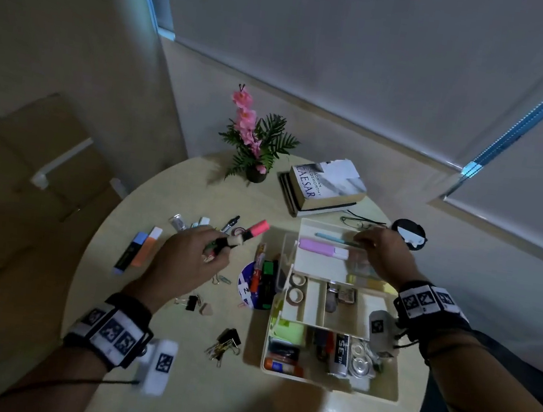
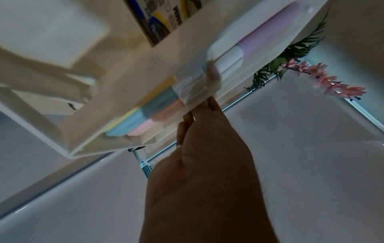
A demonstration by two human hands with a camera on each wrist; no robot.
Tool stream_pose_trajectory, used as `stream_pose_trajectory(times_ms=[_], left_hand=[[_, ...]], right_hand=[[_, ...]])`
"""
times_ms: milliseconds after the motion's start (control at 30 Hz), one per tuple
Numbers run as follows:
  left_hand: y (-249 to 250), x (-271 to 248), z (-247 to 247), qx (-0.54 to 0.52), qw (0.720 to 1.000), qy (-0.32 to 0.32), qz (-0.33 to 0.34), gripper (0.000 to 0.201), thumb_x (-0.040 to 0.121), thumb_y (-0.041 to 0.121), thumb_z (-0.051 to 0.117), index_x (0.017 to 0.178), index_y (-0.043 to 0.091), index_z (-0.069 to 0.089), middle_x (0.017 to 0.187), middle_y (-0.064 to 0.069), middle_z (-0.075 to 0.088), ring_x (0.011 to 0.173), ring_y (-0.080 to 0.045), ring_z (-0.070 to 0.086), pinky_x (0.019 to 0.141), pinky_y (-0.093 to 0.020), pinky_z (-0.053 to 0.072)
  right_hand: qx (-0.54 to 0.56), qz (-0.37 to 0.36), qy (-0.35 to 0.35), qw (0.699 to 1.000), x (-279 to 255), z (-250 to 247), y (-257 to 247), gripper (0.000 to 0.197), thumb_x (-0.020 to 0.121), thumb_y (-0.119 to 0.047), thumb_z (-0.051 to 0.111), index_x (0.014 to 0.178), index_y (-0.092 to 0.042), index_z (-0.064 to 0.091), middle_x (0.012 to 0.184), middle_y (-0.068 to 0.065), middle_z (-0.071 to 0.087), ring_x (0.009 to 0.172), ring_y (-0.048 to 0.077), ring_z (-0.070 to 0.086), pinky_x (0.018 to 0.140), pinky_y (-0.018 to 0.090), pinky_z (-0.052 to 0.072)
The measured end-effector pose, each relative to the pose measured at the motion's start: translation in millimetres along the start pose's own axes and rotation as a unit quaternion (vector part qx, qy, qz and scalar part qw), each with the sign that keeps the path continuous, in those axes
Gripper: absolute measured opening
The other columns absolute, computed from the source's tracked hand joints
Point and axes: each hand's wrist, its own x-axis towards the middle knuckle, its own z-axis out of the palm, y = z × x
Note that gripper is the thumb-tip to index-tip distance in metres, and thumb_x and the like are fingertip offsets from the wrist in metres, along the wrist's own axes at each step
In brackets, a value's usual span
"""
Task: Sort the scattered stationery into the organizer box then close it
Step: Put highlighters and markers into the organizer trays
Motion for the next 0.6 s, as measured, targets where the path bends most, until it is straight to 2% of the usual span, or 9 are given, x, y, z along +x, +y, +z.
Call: stream_pose_trajectory(times_ms=[100, 133, 233, 333, 433, 533, 600], left_hand=[[32, 34, 11, 0.014, 0.999, -0.015, 0.029, 0.016, 0.095, 0.03, 0.064, 0.102, 0.022, 0.075, 0.073, 0.016, 0.049, 0.065, 0.0, 0.052, 0.055, -0.02, 0.032], [41, 45, 16, 0.024, 0.999, -0.021, 0.03, 0.015, 0.094, 0.032, 0.064, 0.098, 0.022, 0.074, 0.073, 0.014, 0.05, 0.063, -0.002, 0.051, 0.055, -0.021, 0.033], [59, 74, 35, 0.039, 0.998, -0.032, 0.027, 0.023, 0.09, 0.041, 0.059, 0.089, 0.022, 0.072, 0.077, 0.007, 0.057, 0.064, -0.012, 0.054, 0.058, -0.035, 0.046], [73, 96, 54, 0.05, 0.997, -0.042, 0.029, 0.029, 0.087, 0.043, 0.055, 0.086, 0.019, 0.072, 0.077, 0.003, 0.061, 0.066, -0.02, 0.057, 0.059, -0.04, 0.049], [86, 114, 70, 0.061, 0.995, -0.063, 0.037, 0.034, 0.086, 0.042, 0.053, 0.091, 0.015, 0.074, 0.08, 0.002, 0.059, 0.071, -0.024, 0.059, 0.058, -0.037, 0.046], [94, 129, 83, 0.083, 0.992, -0.089, 0.045, 0.024, 0.09, 0.032, 0.065, 0.106, 0.018, 0.078, 0.083, 0.005, 0.056, 0.076, -0.023, 0.061, 0.06, -0.032, 0.041], [97, 136, 93, 0.097, 0.989, -0.099, 0.058, 0.023, 0.093, 0.031, 0.07, 0.111, 0.021, 0.079, 0.085, 0.004, 0.058, 0.079, -0.022, 0.063, 0.063, -0.033, 0.045]], right_hand=[[0.007, 0.002, -0.009, 1.0, -2, -2, 4, 0.016, 0.089, 0.0, 0.067, 0.088, -0.009, 0.079, 0.09, 0.011, 0.076, 0.086, 0.032, 0.069, 0.077, 0.045, 0.057], [0.007, -0.004, 0.001, 1.0, -5, -2, 6, 0.014, 0.089, -0.001, 0.067, 0.089, -0.01, 0.078, 0.092, 0.011, 0.075, 0.088, 0.032, 0.069, 0.079, 0.046, 0.057], [0.005, -0.047, 0.037, 0.998, -17, 2, 9, 0.008, 0.089, -0.008, 0.07, 0.092, -0.01, 0.076, 0.097, 0.012, 0.069, 0.099, 0.034, 0.063, 0.085, 0.047, 0.054], [-0.013, -0.084, 0.046, 0.995, -30, 7, 8, 0.003, 0.089, -0.012, 0.073, 0.089, -0.009, 0.074, 0.091, 0.012, 0.064, 0.091, 0.035, 0.062, 0.075, 0.043, 0.053], [-0.004, -0.083, 0.034, 0.996, -37, 7, 9, 0.005, 0.087, -0.011, 0.071, 0.091, -0.009, 0.073, 0.088, 0.011, 0.062, 0.079, 0.034, 0.062, 0.067, 0.041, 0.052], [0.001, -0.093, 0.02, 0.995, -38, 4, 12, 0.009, 0.086, -0.011, 0.071, 0.095, -0.009, 0.073, 0.09, 0.011, 0.063, 0.081, 0.034, 0.061, 0.068, 0.043, 0.052], [0.004, -0.097, 0.014, 0.995, -39, 2, 12, 0.011, 0.087, -0.013, 0.07, 0.097, -0.009, 0.072, 0.092, 0.011, 0.065, 0.084, 0.033, 0.061, 0.07, 0.042, 0.052]])
